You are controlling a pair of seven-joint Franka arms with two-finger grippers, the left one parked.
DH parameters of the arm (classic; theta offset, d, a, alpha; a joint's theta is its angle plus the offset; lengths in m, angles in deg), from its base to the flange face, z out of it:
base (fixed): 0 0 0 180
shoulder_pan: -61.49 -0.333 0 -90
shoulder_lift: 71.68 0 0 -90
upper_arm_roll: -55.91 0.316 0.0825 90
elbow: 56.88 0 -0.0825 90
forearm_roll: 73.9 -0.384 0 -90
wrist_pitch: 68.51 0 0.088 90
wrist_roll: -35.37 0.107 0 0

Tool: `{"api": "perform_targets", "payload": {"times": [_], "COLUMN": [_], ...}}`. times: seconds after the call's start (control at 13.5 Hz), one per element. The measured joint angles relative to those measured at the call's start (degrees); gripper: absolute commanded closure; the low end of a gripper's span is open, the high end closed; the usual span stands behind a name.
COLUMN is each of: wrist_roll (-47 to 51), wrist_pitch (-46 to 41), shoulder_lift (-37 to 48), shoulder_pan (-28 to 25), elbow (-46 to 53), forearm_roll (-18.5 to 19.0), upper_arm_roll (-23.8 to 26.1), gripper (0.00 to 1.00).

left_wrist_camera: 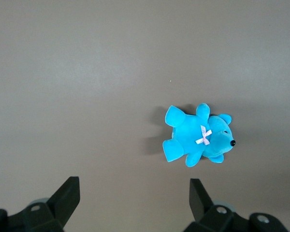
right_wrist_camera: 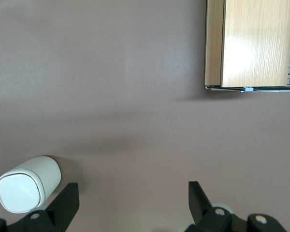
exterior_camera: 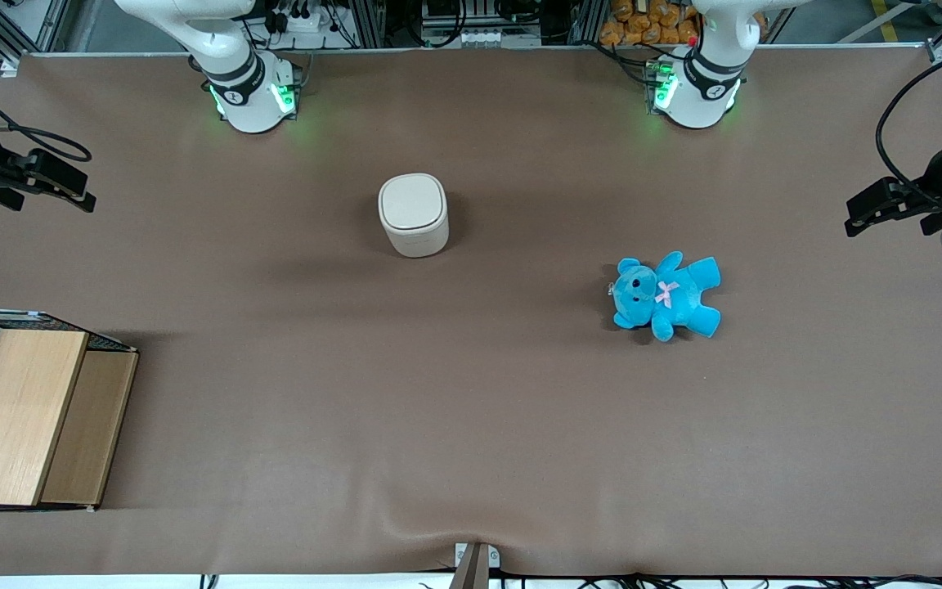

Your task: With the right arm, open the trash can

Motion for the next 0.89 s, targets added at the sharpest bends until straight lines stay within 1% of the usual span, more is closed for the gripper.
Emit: {"api": "perform_targets", "payload": {"times": [0.59,0.89], "wrist_roll": [-0.1,-0.1], "wrist_pitch": [0.0,-0.2], "shoulder_lift": [-0.1,-1.9], "shoulder_pan": [0.0,-0.1], "elbow": [0.0,-0.2], "forearm_roll": [0.0,-0.3], "upper_arm_roll": [0.1,0.5], "gripper": [0.00,0.00]}}
